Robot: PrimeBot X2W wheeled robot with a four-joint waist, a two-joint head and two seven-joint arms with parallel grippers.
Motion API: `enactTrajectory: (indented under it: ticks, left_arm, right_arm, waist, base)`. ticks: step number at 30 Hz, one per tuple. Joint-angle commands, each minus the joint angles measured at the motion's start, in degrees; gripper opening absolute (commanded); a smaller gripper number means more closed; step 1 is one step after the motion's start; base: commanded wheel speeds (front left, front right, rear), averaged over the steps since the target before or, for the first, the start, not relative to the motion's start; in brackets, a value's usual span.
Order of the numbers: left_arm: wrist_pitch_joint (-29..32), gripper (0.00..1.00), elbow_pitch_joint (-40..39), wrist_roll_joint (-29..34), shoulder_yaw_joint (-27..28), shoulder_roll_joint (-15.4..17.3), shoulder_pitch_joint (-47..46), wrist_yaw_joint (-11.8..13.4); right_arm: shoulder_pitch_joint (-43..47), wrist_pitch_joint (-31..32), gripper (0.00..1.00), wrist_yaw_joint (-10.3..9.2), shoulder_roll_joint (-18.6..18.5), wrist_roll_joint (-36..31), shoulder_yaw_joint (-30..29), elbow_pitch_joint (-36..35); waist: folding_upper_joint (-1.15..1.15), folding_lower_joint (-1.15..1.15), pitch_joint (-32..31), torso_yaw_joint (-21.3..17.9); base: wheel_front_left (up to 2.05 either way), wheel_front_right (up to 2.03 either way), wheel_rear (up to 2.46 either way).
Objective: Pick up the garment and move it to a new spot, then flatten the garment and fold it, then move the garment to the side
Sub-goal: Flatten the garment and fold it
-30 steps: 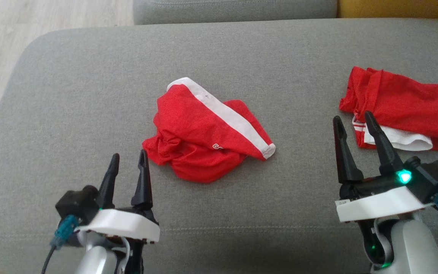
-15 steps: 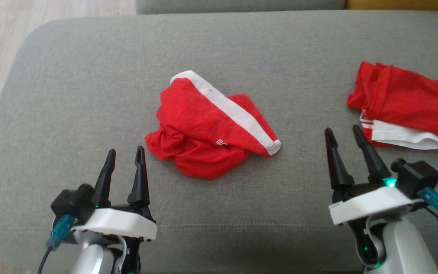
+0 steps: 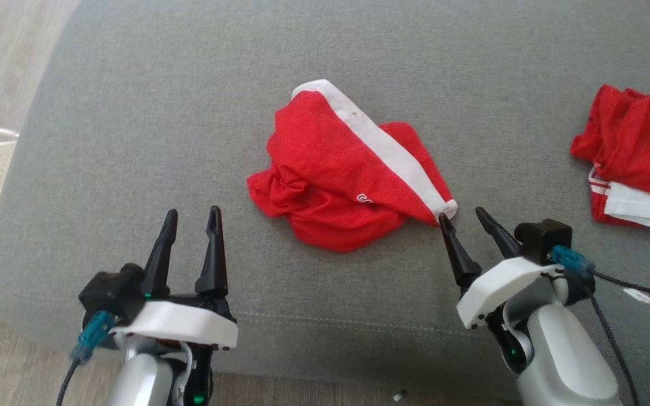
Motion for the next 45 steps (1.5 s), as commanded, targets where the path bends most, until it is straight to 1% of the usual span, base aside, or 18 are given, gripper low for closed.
enactTrajectory:
  ticks: [1,8,13,19,25,26,27,32,36,41,45]
  left_arm:
    - [-0.70,1.00,-2.54,-0.50,1.28,-0.06,-2.59,0.01]
    - [-0.70,1.00,-3.35,-1.46,-0.18,-0.07,-3.38,0.83]
    - [-0.70,1.00,-3.54,-2.10,-0.57,-0.08,-3.80,1.25]
    - [-0.70,1.00,-3.58,-2.47,-0.92,-0.08,-4.46,1.48]
    - [-0.70,1.00,-3.54,-2.58,-0.92,-0.08,-5.03,1.77]
    - [-0.70,1.00,-3.47,-2.55,-0.92,-0.08,-5.06,1.78]
    - [-0.70,1.00,-3.40,-2.54,-0.90,-0.08,-5.10,1.79]
    - [-0.70,1.00,-2.92,-2.44,-0.66,-0.08,-5.20,1.71]
    - [-0.70,1.00,-2.45,-2.27,-0.40,-0.08,-5.11,1.51]
    - [-0.70,1.00,-2.28,-2.27,-0.08,-0.08,-5.03,1.27]
    - [-0.70,1.00,-1.99,-1.85,-0.03,-0.08,-5.03,0.98]
  right_arm:
    - [-3.01,-0.83,1.00,0.36,-0.28,-0.73,1.79,0.05]
    - [-6.77,-2.91,1.00,0.36,-2.26,-3.08,2.96,6.42]
    - [-8.60,-3.98,1.00,0.36,-3.05,-3.73,3.24,8.99]
    - [-10.95,-4.90,1.00,0.36,-3.70,-4.21,5.24,12.10]
    - [-12.64,-5.78,1.00,0.36,-3.77,-3.35,7.23,15.06]
    - [-12.77,-5.66,0.45,0.36,-3.75,-3.05,7.56,15.60]
    - [-12.91,-5.74,0.00,0.36,-3.78,-2.80,7.88,16.00]
    - [-13.20,-6.65,0.00,0.36,-4.28,-2.07,7.90,17.11]
    - [-12.51,-7.31,0.00,0.36,-4.75,-1.73,6.55,17.00]
    - [-10.37,-7.16,0.00,0.36,-5.84,-2.32,4.41,15.34]
    - [-7.42,-5.81,0.00,0.36,-6.60,-3.23,3.31,12.63]
  waist:
    - [0.00,0.00,0.57,0.64]
    - [0.00,0.00,2.11,1.69]
    - [0.00,0.00,2.90,1.98]
    - [0.00,0.00,3.90,2.35]
    - [0.00,0.00,4.40,2.35]
    - [0.00,0.00,4.37,2.26]
    - [0.00,0.00,4.32,2.14]
    - [0.00,0.00,3.32,0.87]
    - [0.00,0.00,1.99,-0.74]
    - [0.00,0.00,0.07,-3.03]
    - [0.00,0.00,-1.27,-4.89]
  base:
    - [0.00,0.00,0.00]
    - [0.00,0.00,0.00]
    - [0.00,0.00,0.00]
    - [0.00,0.00,0.00]
    - [0.00,0.00,0.00]
    - [0.00,0.00,0.00]
    - [0.00,0.00,0.00]
    - [0.00,0.00,0.00]
    - [0.00,0.00,0.00]
    - [0.00,0.00,0.00]
    - [0.00,0.00,0.00]
